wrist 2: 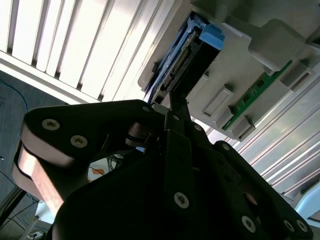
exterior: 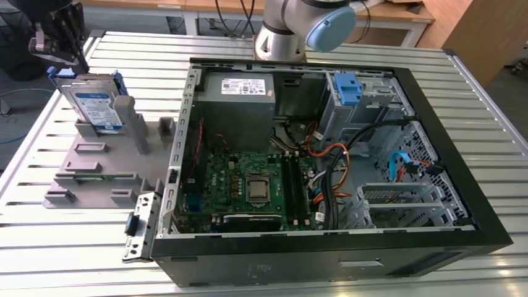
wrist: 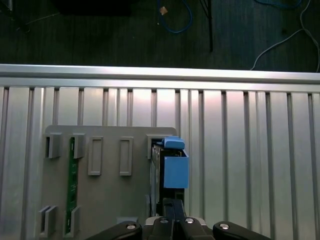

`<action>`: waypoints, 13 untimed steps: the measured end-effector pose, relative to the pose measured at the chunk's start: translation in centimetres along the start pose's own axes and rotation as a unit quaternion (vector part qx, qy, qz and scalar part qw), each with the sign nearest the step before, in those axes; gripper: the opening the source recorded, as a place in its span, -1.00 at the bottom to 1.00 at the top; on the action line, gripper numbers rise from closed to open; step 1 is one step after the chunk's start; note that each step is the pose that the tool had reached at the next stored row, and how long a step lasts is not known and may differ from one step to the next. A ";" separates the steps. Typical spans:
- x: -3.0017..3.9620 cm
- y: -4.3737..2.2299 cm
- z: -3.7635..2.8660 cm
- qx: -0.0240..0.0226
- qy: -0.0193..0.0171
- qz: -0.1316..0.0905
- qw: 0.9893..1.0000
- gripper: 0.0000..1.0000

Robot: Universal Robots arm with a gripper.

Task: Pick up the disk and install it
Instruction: 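Pick up the disk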

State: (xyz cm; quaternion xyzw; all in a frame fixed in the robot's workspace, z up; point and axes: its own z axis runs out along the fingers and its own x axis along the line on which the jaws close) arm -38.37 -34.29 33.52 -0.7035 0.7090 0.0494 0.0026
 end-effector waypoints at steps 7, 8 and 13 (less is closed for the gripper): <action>-0.01 0.00 0.01 0.000 -0.002 0.000 1.000 -0.79; -0.01 0.00 0.01 0.000 -0.002 0.000 1.000 -0.79; -0.01 0.00 0.01 0.000 -0.002 0.000 1.000 -0.77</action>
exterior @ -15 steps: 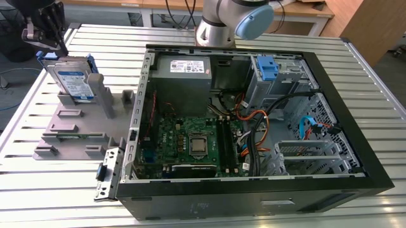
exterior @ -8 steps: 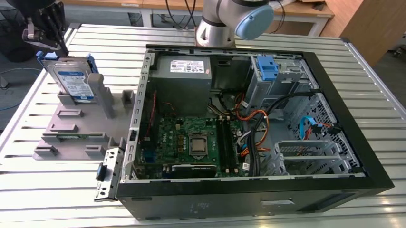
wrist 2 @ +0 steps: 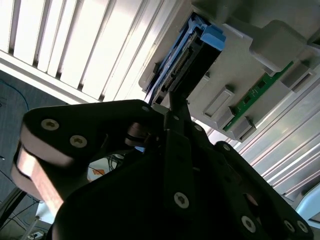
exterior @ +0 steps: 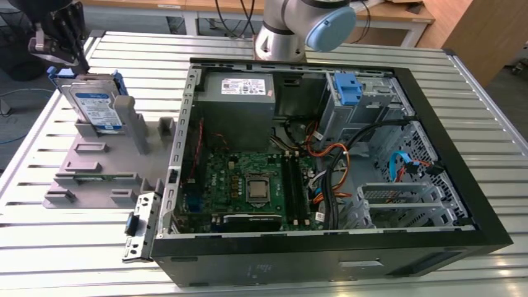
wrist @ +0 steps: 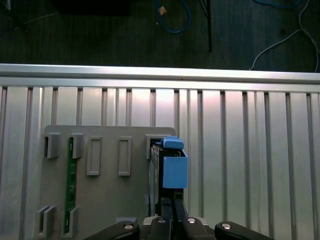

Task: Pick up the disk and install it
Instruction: 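Pick up the disk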

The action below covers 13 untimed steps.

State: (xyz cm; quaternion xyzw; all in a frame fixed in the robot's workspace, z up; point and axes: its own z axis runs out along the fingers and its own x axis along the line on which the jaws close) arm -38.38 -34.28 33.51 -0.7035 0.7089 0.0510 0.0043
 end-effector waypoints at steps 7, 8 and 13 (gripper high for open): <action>0.00 0.00 0.00 0.000 0.000 0.000 1.000 -0.18; 0.00 0.00 0.00 0.000 0.000 0.000 1.000 -0.07; 0.00 0.00 0.00 0.000 0.000 0.000 1.000 0.06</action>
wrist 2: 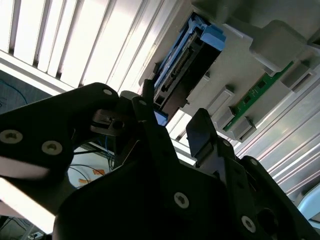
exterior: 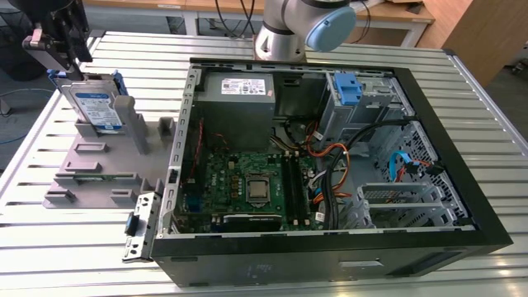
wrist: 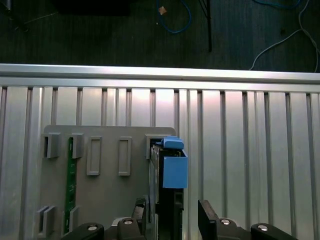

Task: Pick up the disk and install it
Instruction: 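Pick up the disk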

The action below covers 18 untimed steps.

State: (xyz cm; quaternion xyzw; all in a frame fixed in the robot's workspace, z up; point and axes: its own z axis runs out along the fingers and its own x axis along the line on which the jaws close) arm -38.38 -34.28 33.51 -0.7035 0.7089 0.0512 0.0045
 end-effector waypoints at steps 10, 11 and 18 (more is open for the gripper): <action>0.12 -0.09 1.49 0.003 0.000 0.000 1.000 0.06; 0.13 -0.10 1.65 0.003 0.000 -0.001 1.000 0.06; 0.23 -0.13 2.86 0.005 0.000 -0.002 1.000 0.06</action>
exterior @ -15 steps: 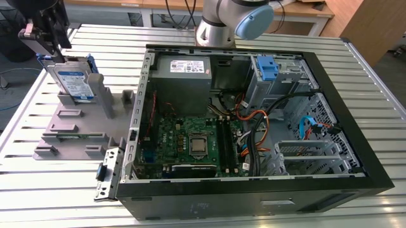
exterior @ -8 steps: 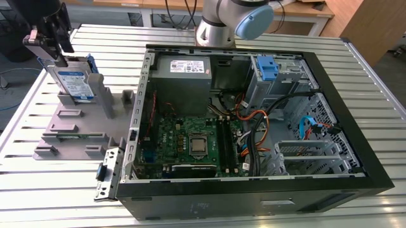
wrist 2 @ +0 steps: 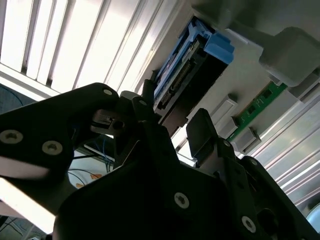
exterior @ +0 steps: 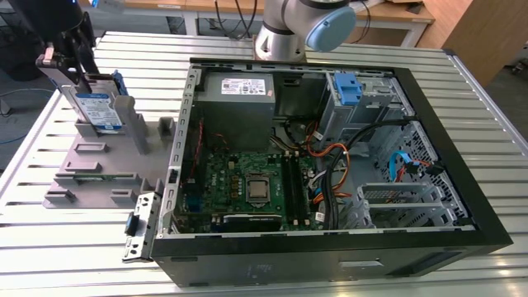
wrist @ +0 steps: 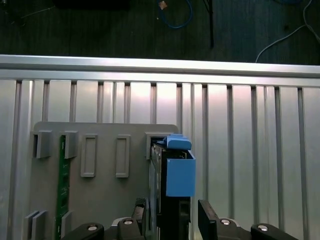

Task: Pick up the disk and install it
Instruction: 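Pick up the disk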

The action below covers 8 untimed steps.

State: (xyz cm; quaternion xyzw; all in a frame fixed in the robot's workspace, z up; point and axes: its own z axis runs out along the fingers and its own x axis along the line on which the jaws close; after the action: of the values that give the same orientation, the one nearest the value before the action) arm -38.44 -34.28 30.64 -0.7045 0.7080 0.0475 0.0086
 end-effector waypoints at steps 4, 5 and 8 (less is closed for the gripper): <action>0.03 0.00 0.43 0.002 0.000 -0.001 1.000 0.06; 0.04 0.01 0.50 0.003 0.000 -0.001 1.000 0.06; 0.05 0.02 0.59 0.004 0.000 -0.001 1.000 0.06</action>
State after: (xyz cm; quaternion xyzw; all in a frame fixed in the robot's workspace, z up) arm -38.49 -34.28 30.05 -0.7054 0.7073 0.0446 0.0119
